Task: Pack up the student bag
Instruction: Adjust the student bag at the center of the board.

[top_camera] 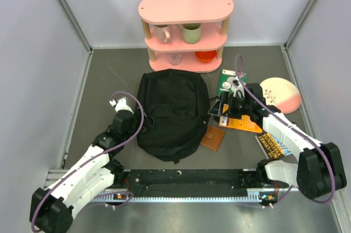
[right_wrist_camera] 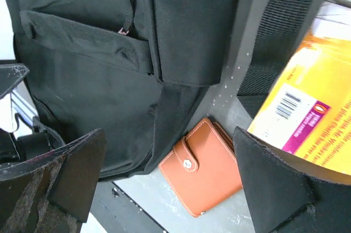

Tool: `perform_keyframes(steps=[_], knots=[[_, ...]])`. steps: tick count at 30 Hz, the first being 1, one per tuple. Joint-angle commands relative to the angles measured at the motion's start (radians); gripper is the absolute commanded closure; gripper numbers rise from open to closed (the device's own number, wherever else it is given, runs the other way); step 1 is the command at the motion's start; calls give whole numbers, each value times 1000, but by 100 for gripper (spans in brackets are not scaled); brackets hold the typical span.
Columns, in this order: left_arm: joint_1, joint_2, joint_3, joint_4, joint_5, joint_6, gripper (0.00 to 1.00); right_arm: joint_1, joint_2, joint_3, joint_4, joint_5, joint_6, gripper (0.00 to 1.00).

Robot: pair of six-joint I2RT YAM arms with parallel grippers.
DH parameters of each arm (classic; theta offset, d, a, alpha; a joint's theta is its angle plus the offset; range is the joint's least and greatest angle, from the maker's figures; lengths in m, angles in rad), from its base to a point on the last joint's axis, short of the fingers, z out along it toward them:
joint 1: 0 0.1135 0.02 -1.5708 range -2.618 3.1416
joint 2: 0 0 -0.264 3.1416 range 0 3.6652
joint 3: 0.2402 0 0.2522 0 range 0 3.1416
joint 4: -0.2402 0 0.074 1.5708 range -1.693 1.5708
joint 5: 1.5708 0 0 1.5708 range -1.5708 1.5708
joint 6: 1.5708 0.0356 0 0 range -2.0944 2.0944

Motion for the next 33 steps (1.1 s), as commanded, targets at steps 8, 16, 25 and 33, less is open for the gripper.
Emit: perform_keyframes(steps=[8,16,25,33], knots=[[-61,-33,-82,-112,-67,-127,2,135,240,189,39,109,-8,9],[-62,-22,-123,-37,-14,-117,4,152,432,289,8,184,-16,16],[-61,56,-77,23,-47,-60,27,198,495,268,103,58,18,57],[-35,160,90,-15,-207,101,13,244,480,225,248,-3,105,100]])
